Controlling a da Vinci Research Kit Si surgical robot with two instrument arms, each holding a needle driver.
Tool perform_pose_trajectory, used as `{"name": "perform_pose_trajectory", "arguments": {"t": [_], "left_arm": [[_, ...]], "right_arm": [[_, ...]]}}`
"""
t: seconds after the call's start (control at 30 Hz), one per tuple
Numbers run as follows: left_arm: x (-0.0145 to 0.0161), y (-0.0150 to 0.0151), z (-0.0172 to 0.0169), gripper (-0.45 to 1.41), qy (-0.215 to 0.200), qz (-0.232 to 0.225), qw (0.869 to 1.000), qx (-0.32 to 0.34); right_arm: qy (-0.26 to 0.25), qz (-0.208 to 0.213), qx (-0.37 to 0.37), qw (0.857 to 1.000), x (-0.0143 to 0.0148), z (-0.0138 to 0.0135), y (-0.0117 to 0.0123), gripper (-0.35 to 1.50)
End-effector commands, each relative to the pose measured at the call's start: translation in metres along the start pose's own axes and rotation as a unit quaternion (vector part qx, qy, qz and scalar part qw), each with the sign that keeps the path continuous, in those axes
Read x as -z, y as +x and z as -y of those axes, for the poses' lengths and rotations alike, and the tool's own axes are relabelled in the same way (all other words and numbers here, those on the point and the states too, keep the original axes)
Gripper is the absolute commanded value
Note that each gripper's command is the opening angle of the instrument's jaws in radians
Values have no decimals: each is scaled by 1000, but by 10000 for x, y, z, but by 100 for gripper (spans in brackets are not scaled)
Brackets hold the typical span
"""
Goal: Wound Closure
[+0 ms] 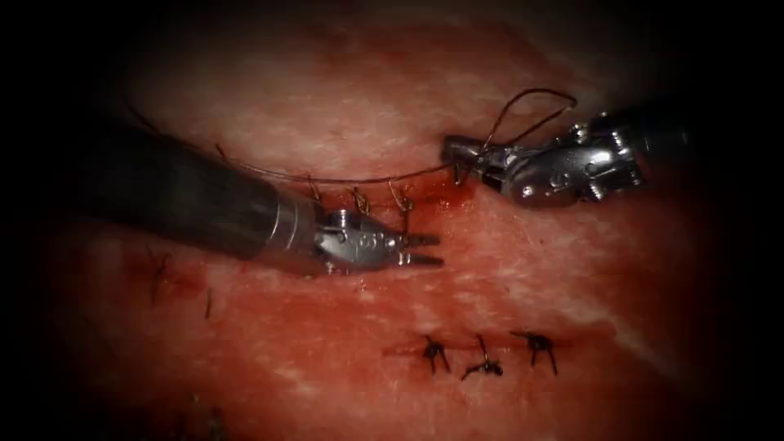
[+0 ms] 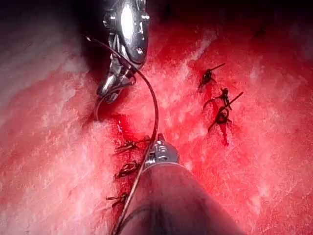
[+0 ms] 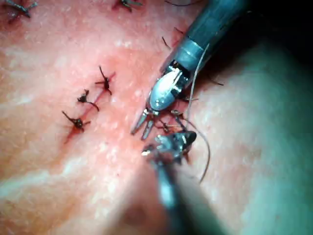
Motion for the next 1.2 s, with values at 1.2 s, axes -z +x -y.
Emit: {"name": "perform_pose_trajectory", "arguments": {"t": [1.2], "left_arm": [[-9,1,3,-4,-4,0,1000,4]], "right_arm": [[20,40,-201,979,-18,-15,-27,-35]]}}
